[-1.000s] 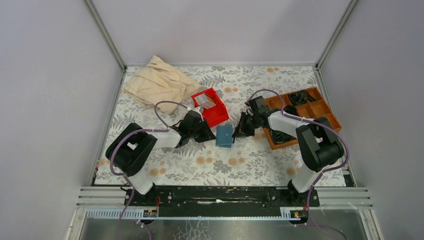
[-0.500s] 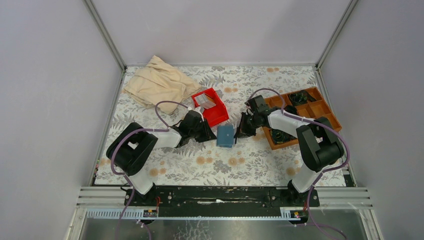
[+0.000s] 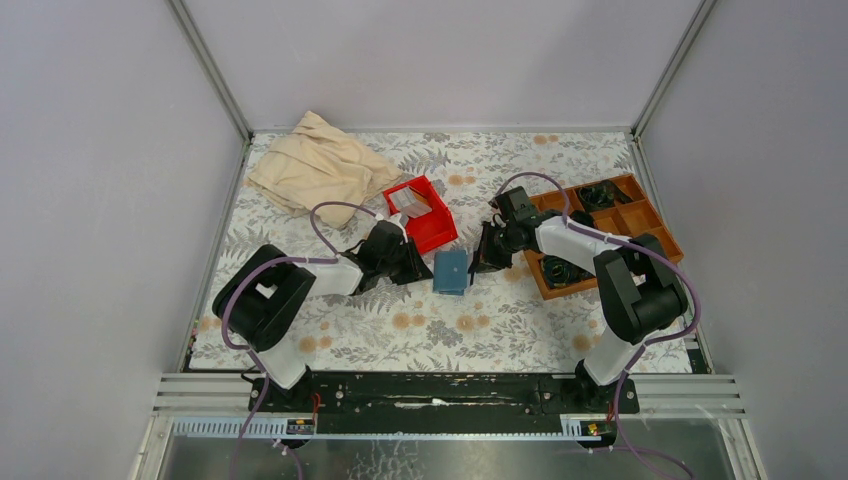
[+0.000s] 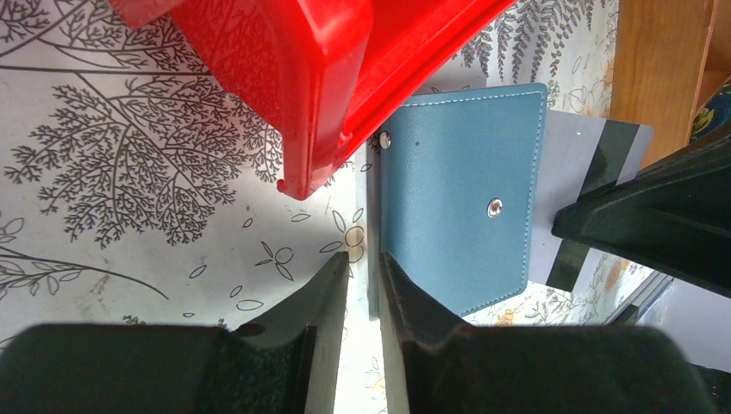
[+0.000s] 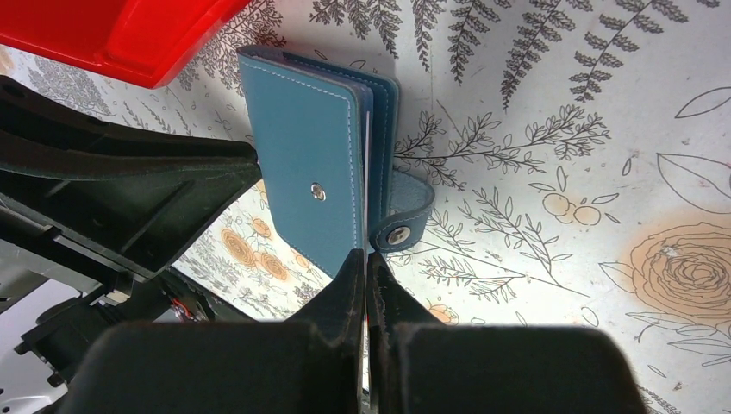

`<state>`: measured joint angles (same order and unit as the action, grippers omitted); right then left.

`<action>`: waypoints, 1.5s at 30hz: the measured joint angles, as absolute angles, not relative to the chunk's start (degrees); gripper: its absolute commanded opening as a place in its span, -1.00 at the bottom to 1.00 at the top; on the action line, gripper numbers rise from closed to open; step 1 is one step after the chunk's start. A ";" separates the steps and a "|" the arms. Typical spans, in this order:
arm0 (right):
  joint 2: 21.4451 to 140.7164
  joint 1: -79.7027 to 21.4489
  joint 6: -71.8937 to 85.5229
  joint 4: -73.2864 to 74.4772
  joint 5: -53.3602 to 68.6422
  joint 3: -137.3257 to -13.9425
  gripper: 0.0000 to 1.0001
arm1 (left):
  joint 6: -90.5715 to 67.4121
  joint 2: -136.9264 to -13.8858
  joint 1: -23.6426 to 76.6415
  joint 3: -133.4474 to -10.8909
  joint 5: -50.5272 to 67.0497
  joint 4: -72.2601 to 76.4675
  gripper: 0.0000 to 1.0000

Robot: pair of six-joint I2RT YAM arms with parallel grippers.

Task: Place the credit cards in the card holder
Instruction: Open the card holder at the center of the board.

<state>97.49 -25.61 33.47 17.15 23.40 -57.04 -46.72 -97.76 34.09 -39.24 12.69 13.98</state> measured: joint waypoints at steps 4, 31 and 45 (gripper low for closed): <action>97.49 -25.61 33.26 17.47 23.40 -57.06 -1.00 | -46.72 -97.80 34.09 -39.27 12.71 13.96 -0.44; 97.49 -25.61 32.80 18.81 23.16 -57.49 -1.00 | -47.03 -98.24 34.09 -38.85 13.15 15.49 -0.44; 97.45 -25.61 32.77 19.07 23.11 -58.13 -1.00 | -47.05 -98.24 34.09 -38.74 13.15 15.81 -0.45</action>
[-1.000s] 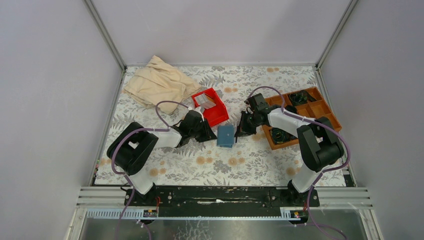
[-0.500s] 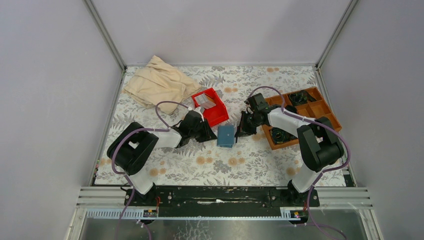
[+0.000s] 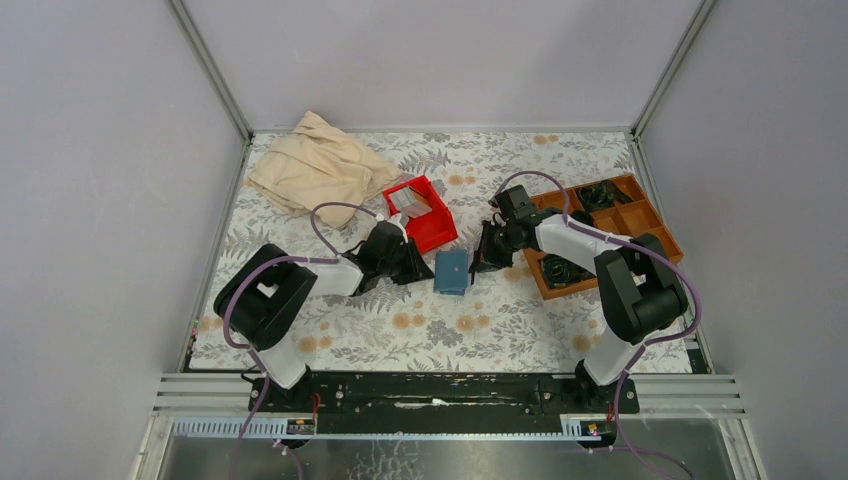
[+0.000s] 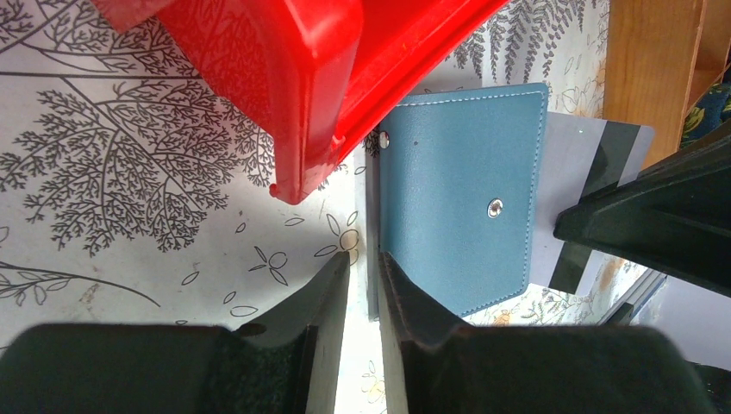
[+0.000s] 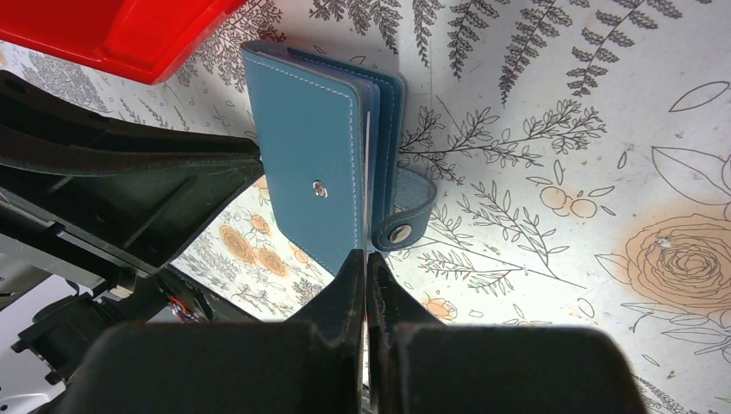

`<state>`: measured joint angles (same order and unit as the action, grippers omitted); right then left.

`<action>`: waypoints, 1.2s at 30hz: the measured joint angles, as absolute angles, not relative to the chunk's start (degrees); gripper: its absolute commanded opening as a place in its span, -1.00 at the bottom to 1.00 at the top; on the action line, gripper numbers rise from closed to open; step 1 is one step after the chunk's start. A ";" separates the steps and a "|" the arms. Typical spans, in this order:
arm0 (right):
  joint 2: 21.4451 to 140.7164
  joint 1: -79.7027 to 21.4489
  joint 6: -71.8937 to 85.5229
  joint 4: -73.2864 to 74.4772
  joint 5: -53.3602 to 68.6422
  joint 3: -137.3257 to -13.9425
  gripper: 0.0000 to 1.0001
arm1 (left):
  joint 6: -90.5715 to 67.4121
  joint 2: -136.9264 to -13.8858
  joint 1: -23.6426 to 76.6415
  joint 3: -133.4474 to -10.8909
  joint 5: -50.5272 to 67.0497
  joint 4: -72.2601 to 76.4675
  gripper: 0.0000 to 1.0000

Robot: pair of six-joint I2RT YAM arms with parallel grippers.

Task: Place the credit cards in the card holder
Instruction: Open the card holder at the center of the board.

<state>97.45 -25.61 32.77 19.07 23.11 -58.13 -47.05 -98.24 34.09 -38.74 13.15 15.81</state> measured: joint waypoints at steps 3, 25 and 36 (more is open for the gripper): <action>97.45 -25.61 32.77 19.09 23.11 -58.13 -1.00 | -47.07 -98.24 34.09 -38.74 13.15 15.84 -0.45; 96.57 -25.61 32.73 20.45 23.11 -59.09 -1.00 | -47.11 -98.56 34.09 -38.39 13.47 16.58 -0.45; 96.49 -25.61 32.77 20.53 23.16 -59.31 -1.00 | -47.11 -98.63 34.09 -38.37 13.56 16.64 -0.45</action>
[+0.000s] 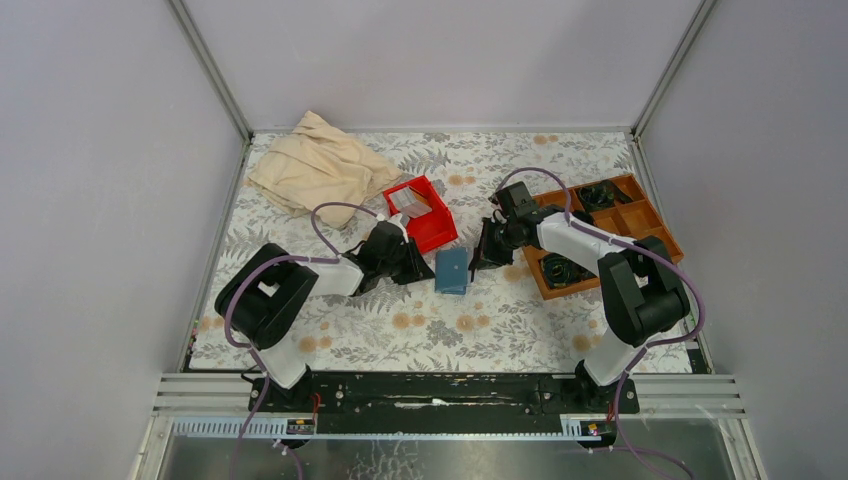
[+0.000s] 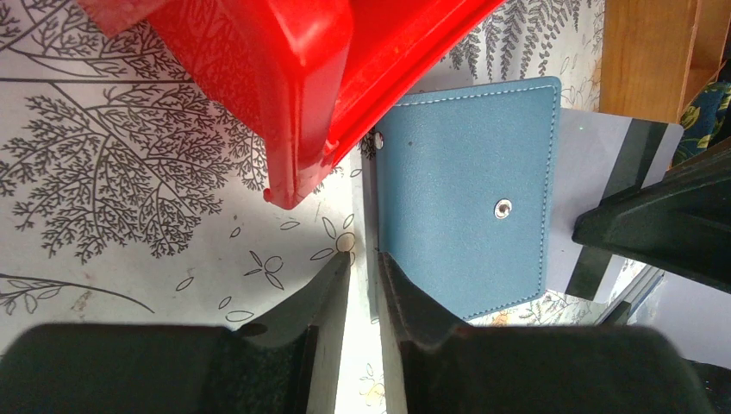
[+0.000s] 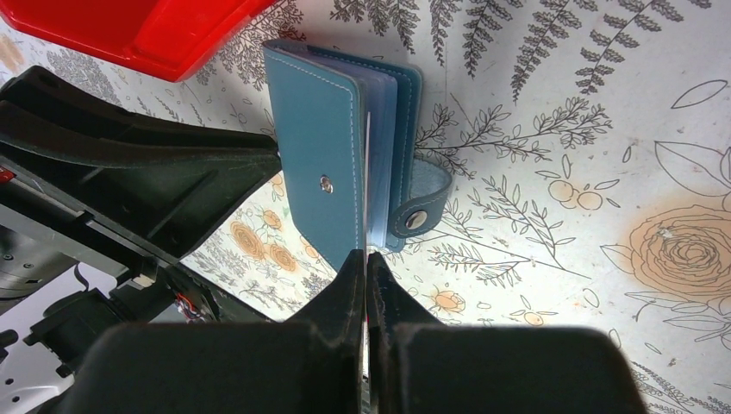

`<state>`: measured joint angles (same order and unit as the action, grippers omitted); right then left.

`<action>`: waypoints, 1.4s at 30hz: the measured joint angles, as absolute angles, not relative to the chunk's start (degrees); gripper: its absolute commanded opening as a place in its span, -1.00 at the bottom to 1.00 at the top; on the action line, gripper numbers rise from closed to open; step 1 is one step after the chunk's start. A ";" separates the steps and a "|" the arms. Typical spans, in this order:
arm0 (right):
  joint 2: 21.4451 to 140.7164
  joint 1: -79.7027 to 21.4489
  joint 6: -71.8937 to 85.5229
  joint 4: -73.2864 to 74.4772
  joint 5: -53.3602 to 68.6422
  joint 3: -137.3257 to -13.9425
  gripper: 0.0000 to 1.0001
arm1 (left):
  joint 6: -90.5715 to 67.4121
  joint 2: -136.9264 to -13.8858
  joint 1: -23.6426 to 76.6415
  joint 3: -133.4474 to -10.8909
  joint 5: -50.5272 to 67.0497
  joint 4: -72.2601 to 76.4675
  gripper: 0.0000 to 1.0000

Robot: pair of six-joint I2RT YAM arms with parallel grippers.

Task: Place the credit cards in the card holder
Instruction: Open the card holder at the center of the board.

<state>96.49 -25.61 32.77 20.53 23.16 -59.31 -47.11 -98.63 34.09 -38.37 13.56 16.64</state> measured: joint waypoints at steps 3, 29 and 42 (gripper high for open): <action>96.51 -25.61 32.77 20.58 23.20 -59.57 -1.00 | -47.11 -98.63 34.09 -38.39 13.56 16.64 -0.46; 96.64 -27.14 33.52 17.52 26.17 -60.14 -1.00 | -47.90 -98.06 34.09 -37.06 13.54 18.61 -0.46; 98.15 -28.18 33.74 17.17 26.15 -60.18 -1.00 | -47.94 -97.89 34.09 -36.25 13.52 19.94 -0.46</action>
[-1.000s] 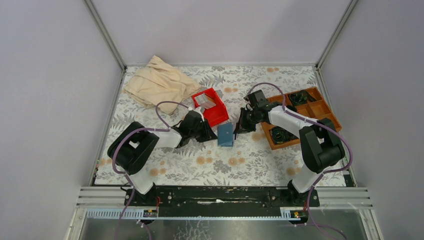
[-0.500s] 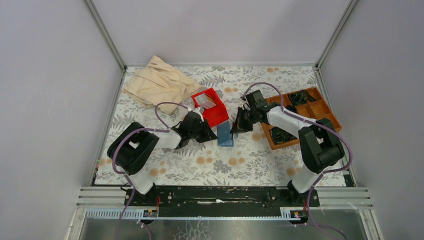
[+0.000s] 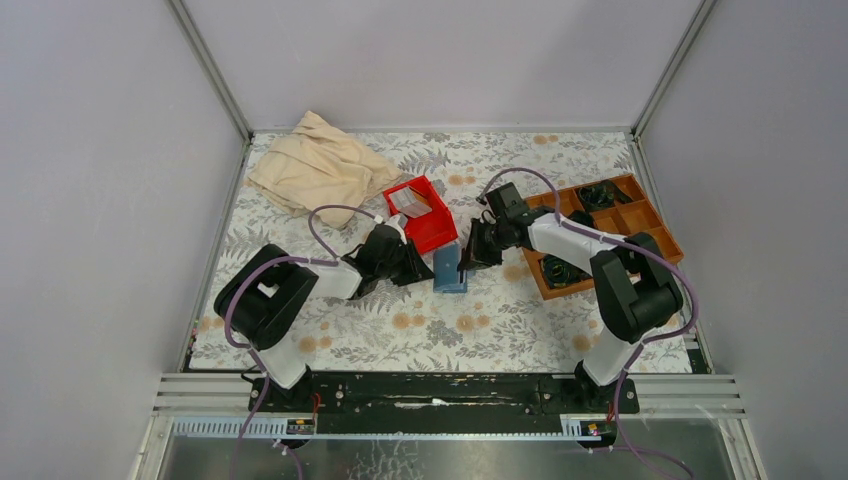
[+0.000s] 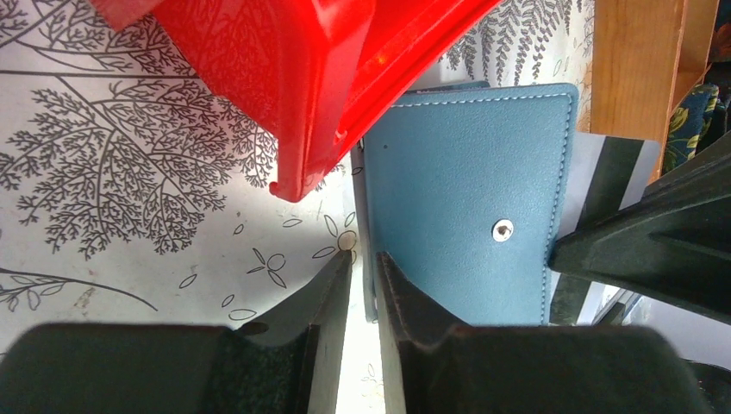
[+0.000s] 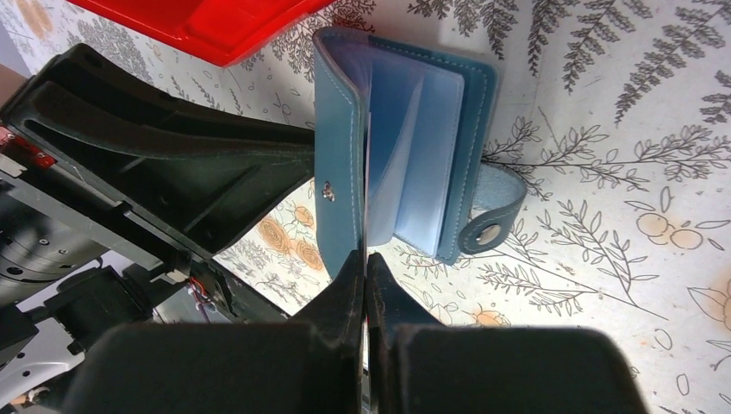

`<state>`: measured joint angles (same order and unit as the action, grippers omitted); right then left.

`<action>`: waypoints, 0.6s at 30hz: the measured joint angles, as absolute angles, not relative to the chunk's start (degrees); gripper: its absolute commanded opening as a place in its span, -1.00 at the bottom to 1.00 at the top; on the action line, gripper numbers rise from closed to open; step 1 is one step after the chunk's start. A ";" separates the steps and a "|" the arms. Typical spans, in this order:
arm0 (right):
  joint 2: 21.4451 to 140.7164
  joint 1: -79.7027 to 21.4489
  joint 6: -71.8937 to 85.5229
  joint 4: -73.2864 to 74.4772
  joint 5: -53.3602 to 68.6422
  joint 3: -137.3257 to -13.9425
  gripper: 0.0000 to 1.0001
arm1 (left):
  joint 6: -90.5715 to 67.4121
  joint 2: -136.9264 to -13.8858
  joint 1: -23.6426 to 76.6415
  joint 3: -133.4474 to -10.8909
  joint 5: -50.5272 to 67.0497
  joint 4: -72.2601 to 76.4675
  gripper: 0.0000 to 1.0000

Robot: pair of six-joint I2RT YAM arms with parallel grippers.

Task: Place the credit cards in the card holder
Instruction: Open the card holder at the center of the board.

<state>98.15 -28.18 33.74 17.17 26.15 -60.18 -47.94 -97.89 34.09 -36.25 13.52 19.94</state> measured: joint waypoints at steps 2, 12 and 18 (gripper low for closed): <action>98.52 -28.64 33.71 17.32 26.09 -60.40 -1.00 | -47.92 -97.86 34.09 -36.12 13.52 20.18 -0.46; 99.11 -31.51 33.67 17.69 25.96 -63.92 -1.00 | -48.01 -97.86 34.09 -35.68 13.52 21.08 -0.46; 100.97 -32.95 33.17 18.68 25.19 -66.41 -1.00 | -48.47 -97.84 34.09 -35.09 13.52 22.13 -0.46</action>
<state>100.97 -32.95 33.17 18.68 25.19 -66.41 -48.47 -97.84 34.09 -35.09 13.52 22.13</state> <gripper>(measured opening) 0.015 0.265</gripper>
